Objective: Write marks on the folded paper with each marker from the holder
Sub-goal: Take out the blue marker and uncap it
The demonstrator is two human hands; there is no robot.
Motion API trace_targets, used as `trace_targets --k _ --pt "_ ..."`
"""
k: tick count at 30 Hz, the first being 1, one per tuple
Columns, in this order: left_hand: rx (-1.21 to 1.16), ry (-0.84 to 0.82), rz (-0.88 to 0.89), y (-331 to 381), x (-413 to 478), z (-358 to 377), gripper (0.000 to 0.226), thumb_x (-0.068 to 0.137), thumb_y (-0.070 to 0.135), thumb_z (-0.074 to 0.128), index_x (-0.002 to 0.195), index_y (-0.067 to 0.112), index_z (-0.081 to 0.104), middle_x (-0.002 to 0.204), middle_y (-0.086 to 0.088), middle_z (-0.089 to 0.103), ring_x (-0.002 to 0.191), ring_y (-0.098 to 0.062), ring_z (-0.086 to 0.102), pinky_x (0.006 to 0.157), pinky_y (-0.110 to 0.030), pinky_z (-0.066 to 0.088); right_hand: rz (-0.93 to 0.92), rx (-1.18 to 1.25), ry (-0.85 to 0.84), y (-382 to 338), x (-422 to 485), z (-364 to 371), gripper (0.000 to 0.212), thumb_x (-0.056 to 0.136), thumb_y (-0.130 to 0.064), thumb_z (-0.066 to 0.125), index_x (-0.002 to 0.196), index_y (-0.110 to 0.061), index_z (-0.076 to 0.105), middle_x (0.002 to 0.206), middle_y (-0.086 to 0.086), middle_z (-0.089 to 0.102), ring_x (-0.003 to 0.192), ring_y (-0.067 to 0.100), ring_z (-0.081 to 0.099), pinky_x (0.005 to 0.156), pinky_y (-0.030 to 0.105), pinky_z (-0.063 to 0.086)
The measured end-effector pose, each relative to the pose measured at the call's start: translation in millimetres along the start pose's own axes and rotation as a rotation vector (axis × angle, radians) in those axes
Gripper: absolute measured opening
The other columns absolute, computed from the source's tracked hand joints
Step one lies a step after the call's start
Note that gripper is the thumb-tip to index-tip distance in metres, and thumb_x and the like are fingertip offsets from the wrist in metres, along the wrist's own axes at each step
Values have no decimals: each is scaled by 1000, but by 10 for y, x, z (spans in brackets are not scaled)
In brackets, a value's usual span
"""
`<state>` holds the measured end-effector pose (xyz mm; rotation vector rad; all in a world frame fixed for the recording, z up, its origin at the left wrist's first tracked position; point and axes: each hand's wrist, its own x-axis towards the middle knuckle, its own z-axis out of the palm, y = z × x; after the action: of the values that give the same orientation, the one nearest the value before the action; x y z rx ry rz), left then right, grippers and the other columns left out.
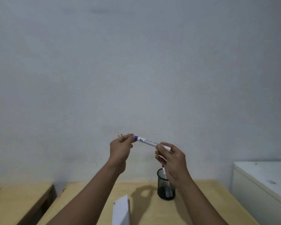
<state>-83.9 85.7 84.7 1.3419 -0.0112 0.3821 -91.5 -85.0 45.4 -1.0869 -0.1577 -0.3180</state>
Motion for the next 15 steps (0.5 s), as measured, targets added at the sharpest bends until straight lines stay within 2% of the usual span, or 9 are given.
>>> trace_targets --k 2,4,8,12,15 --pt "-1 -2 -15 22 -120 -113 10 90 19 70 95 13 76 91 1 77 90 -23 61 70 -23 44 49 209 -6 -19 -123 157 16 88 -3 72 102 3 70 84 12 69 75 23 69 72 33 61" --pt "5 -8 -22 51 -256 -199 9 90 22 70 94 16 76 90 1 78 91 -22 62 68 -24 42 75 274 -38 -21 -236 317 15 88 -2 71 102 2 69 86 14 71 77 24 69 74 33 61" --pt "-35 -15 -68 110 -477 -351 13 91 26 70 100 18 75 92 4 79 90 -16 62 68 -29 39 85 225 -119 -23 -435 539 14 88 -1 71 102 4 69 88 18 74 77 26 72 76 32 62" --pt "-118 7 -123 178 -565 -490 20 89 25 73 105 15 75 100 0 78 93 -15 63 87 -37 33 63 201 -170 -41 -550 644 8 87 1 71 94 4 72 88 19 77 82 29 75 77 31 62" --pt "-124 29 -133 213 -572 -547 20 87 26 75 104 15 76 93 4 78 91 -19 57 87 -38 30 31 196 -197 -28 -598 700 7 86 3 71 92 4 73 91 20 76 90 30 75 82 33 62"
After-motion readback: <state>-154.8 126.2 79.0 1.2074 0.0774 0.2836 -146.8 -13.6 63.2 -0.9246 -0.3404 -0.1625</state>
